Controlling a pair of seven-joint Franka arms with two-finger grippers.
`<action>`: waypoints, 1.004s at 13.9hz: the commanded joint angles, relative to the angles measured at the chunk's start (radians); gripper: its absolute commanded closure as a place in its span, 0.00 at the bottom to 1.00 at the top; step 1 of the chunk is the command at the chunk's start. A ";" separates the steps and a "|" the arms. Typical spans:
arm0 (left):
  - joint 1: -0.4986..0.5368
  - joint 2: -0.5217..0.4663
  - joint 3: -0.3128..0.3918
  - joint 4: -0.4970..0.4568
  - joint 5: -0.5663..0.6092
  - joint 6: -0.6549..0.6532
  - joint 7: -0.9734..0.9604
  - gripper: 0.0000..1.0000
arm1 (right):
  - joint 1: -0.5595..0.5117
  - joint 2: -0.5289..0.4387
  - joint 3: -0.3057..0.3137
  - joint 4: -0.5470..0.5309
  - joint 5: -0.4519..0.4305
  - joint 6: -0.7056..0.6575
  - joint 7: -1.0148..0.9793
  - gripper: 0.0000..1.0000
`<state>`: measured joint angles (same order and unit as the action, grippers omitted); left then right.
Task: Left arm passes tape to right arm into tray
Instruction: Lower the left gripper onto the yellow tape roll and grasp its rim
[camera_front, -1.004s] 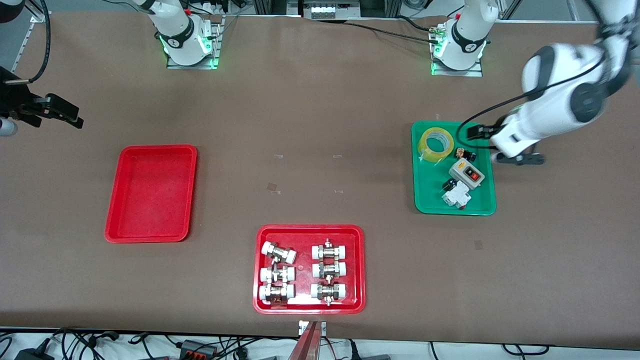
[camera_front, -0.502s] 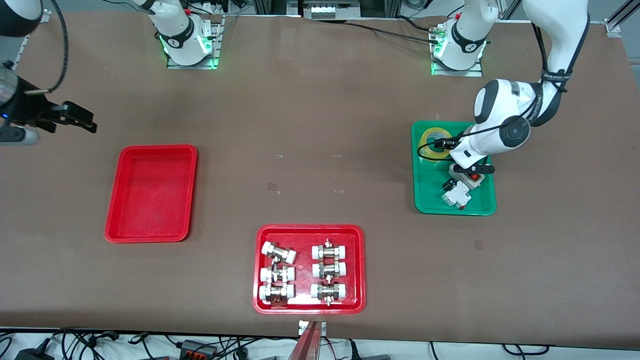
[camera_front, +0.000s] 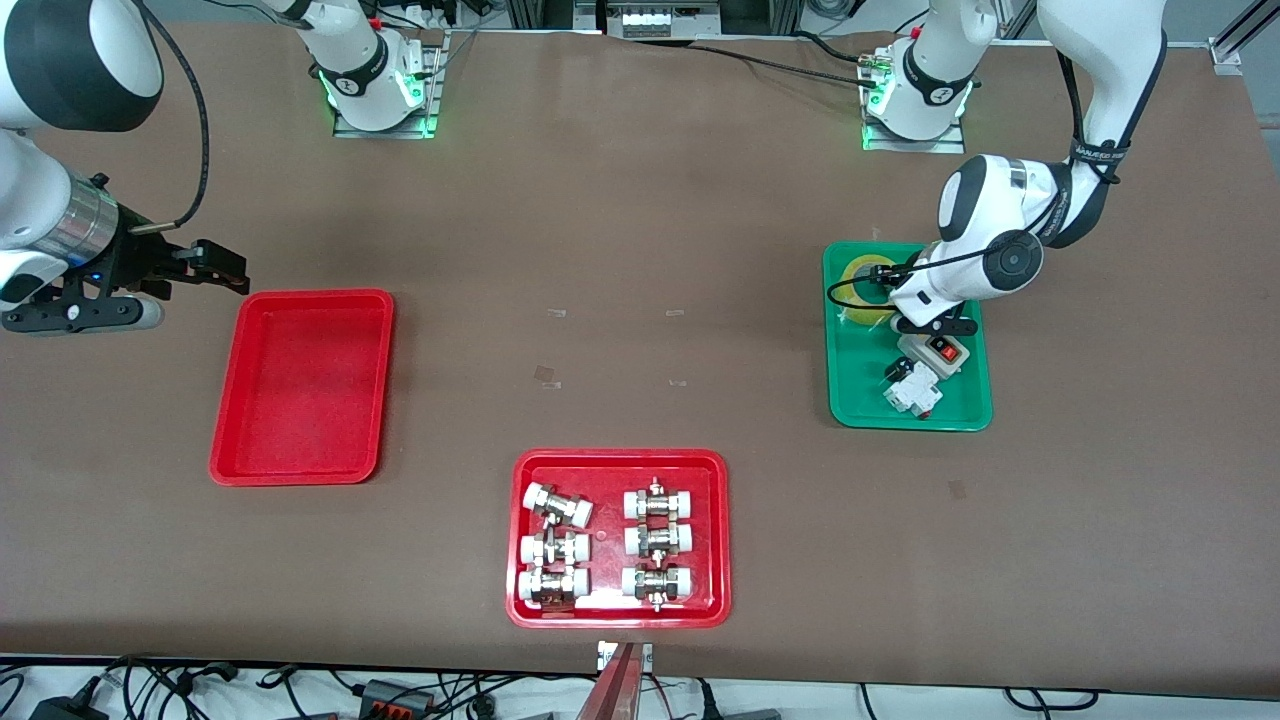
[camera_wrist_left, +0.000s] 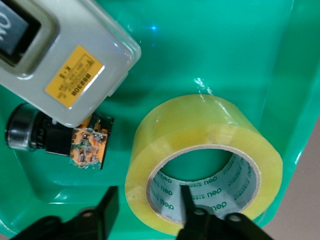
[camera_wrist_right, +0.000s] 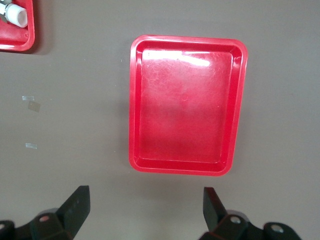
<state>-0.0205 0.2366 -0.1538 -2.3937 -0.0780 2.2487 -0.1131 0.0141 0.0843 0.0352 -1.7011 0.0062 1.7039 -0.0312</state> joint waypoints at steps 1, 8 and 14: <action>0.005 -0.017 -0.007 -0.013 -0.013 -0.007 -0.008 0.83 | 0.003 -0.011 -0.003 -0.006 0.003 0.005 0.005 0.00; 0.008 -0.131 -0.009 0.111 -0.013 -0.208 -0.008 0.93 | 0.010 0.005 -0.003 0.001 0.003 -0.040 0.005 0.00; 0.002 -0.126 -0.134 0.434 -0.259 -0.463 -0.254 0.93 | 0.004 0.026 -0.003 0.006 0.093 -0.040 -0.007 0.00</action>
<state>-0.0180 0.0981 -0.2309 -2.0409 -0.2497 1.8282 -0.2771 0.0188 0.1106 0.0345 -1.7012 0.0587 1.6727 -0.0313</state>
